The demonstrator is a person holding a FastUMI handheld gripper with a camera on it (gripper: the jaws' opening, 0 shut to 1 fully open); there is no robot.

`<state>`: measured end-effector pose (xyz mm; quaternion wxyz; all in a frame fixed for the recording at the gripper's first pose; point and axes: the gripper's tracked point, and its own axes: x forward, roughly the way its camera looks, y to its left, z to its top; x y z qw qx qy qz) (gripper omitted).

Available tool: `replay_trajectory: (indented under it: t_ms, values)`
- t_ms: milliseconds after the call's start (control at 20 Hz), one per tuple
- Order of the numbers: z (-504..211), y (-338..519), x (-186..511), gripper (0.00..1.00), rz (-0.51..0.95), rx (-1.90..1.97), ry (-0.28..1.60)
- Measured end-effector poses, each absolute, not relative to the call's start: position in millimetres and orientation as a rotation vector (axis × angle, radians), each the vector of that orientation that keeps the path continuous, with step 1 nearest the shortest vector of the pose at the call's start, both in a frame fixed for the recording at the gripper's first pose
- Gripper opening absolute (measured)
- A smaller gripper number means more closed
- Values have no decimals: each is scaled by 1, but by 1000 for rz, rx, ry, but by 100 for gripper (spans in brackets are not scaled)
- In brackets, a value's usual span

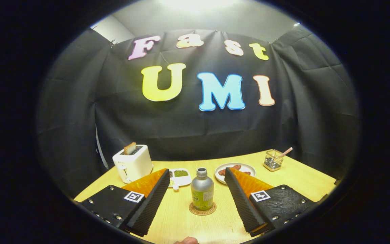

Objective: Take the bottle from table, then pour the juice into the cup, finally place the bottle on the coaster

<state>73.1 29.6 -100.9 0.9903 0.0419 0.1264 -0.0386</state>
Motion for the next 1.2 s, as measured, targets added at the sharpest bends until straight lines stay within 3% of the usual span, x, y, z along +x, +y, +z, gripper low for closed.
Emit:
replay_trajectory:
  t_ms: [600,1200]
  values:
    - [-8,33,30,99,-16,58,85]
    - [1,42,16,99,21,40,65]
